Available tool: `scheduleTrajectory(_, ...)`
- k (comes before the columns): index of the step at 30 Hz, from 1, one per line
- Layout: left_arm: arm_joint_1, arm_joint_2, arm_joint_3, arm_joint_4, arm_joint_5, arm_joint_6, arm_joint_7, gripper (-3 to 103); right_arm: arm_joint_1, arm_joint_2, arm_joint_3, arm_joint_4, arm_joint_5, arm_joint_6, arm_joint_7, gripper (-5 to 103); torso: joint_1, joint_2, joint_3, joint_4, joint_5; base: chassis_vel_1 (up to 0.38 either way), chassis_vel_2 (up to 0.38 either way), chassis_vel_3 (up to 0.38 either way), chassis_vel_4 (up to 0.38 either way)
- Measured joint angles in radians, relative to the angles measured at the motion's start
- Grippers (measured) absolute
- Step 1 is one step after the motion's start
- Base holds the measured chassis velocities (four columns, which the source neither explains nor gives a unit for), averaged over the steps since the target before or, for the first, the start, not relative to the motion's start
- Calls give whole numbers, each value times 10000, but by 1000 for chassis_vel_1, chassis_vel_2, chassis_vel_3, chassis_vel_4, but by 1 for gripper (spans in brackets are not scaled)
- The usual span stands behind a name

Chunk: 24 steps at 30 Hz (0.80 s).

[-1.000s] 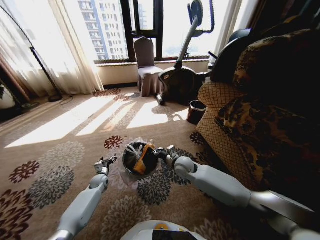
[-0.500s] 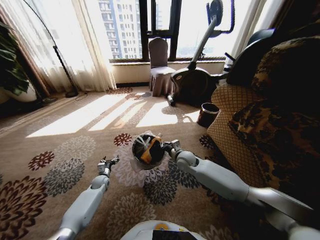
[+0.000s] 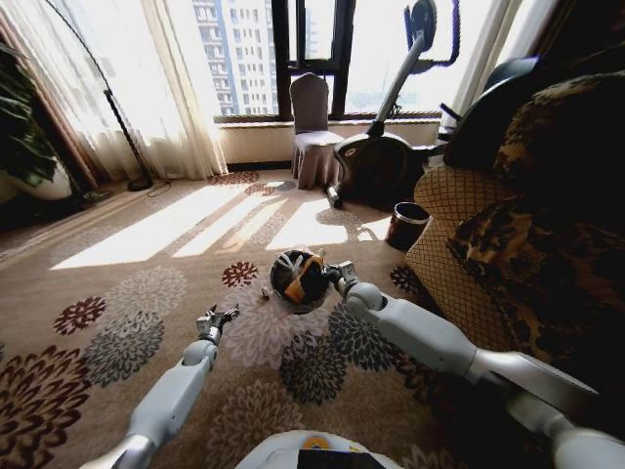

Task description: Pick up the trash from the ground and place it into the trash bin.

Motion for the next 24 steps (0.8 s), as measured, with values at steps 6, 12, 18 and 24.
scheduleTrajectory(6,-118,-5,95,8,-167,756,517,98,-56,-63,55,3,10,73,6,0,0,0,3,-7,-2,-205,196,202,-203)
scheduleTrajectory(12,-315,-155,245,493,-67,1727,1471,98,-167,-124,58,101,53,168,-50,0,3,-1,10,-2,-3,-184,154,168,-139)
scheduleTrajectory(18,-1030,-532,577,1516,-55,1779,2094,98,-170,-140,57,223,83,237,-153,0,-1,4,0,-2,-2,8,-14,-17,2)
scheduleTrajectory(24,-1378,-588,929,1925,33,1678,2388,98,-169,-256,134,254,203,193,-200,0,0,3,5,-3,-1,9,-9,-8,5)
